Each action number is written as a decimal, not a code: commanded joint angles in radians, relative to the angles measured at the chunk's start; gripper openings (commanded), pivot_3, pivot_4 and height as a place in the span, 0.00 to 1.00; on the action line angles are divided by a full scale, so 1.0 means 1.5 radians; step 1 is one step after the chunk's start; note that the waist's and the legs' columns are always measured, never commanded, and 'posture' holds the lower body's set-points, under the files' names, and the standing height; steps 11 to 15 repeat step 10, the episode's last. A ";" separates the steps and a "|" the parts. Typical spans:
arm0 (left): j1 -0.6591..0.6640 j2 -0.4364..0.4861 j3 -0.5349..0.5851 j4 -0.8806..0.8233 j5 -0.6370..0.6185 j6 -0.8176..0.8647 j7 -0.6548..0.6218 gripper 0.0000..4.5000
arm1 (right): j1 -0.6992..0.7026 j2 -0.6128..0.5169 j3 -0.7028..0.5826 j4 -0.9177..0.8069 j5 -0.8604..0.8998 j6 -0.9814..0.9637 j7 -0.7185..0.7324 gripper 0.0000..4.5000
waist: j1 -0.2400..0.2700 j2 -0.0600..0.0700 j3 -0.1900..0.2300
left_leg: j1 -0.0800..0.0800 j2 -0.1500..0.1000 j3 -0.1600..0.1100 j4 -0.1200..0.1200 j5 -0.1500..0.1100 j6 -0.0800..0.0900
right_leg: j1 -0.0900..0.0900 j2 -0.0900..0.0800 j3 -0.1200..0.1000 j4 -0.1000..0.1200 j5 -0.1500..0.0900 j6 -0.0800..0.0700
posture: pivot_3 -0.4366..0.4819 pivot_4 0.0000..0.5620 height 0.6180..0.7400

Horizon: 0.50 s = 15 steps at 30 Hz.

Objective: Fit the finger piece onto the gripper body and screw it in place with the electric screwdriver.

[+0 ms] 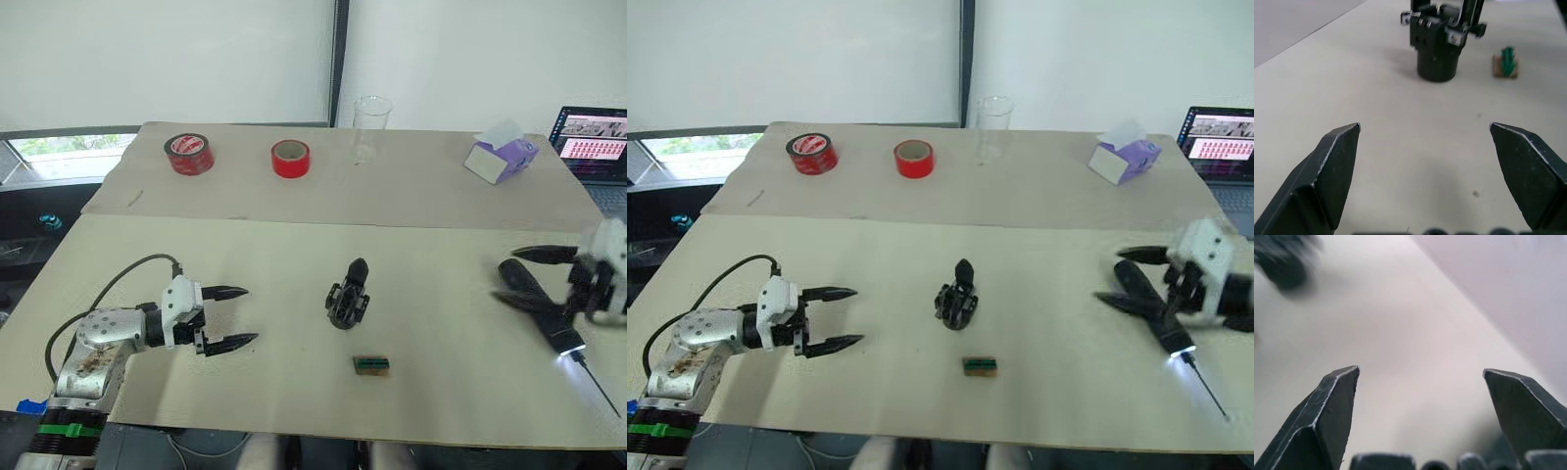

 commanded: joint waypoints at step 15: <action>0.069 0.009 0.038 -0.037 0.025 -0.054 0.067 1.00 | 0.133 0.177 0.043 -0.046 -0.043 -0.285 -0.015 0.99 | 0.006 -0.001 0.000 | 0.002 0.000 0.001 0.001 -0.002 -0.003 | 0.001 -0.001 0.001 -0.001 0.000 0.000 | 0.48 0.27 1.00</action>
